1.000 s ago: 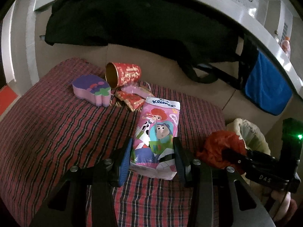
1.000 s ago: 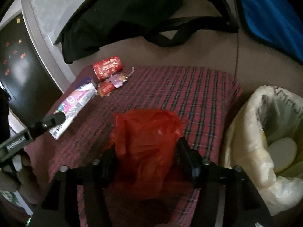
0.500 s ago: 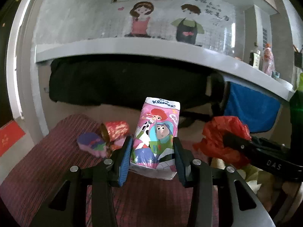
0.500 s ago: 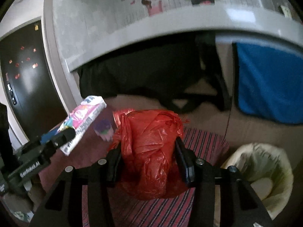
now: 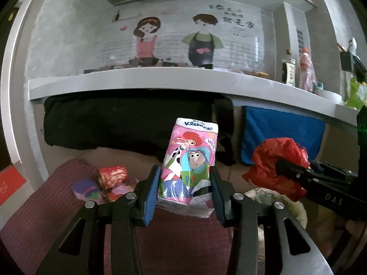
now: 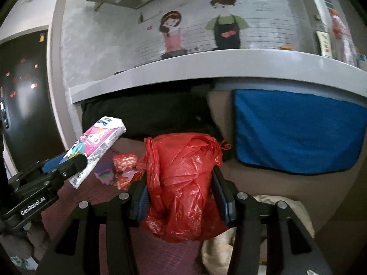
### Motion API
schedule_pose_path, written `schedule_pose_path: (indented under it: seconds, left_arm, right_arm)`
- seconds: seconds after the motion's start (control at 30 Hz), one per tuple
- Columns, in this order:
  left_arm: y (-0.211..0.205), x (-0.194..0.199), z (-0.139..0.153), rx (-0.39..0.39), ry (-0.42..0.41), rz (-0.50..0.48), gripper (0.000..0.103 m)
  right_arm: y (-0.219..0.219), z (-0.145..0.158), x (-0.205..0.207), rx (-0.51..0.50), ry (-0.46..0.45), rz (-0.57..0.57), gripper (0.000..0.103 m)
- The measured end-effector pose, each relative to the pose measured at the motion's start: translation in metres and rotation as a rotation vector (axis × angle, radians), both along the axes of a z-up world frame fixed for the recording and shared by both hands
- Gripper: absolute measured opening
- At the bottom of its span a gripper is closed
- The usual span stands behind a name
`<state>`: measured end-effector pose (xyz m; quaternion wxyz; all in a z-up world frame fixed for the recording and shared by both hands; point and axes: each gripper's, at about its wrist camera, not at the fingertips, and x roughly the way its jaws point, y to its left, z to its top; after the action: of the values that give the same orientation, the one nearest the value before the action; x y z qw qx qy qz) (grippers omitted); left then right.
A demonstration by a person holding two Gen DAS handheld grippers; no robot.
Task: Collect trash
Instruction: 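Carry the tissue pack and red bag over the wastebasket and release both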
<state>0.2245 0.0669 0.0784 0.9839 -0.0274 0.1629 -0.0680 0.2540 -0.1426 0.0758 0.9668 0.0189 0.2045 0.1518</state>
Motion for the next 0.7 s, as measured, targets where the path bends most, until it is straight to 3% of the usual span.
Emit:
schedule_pose_path:
  seconds: [0.33, 0.7]
  left_arm:
    - [-0.056, 0.012, -0.006, -0.004, 0.006, -0.052, 0.043]
    - [-0.118, 0.046, -0.033, -0.035, 0.093, -0.161, 0.043]
  right_arm:
    - [-0.063, -0.01, 0.002, 0.023, -0.003, -0.081, 0.045]
    - [-0.125, -0.022, 0.003, 0.034, 0.015, -0.186, 0.045]
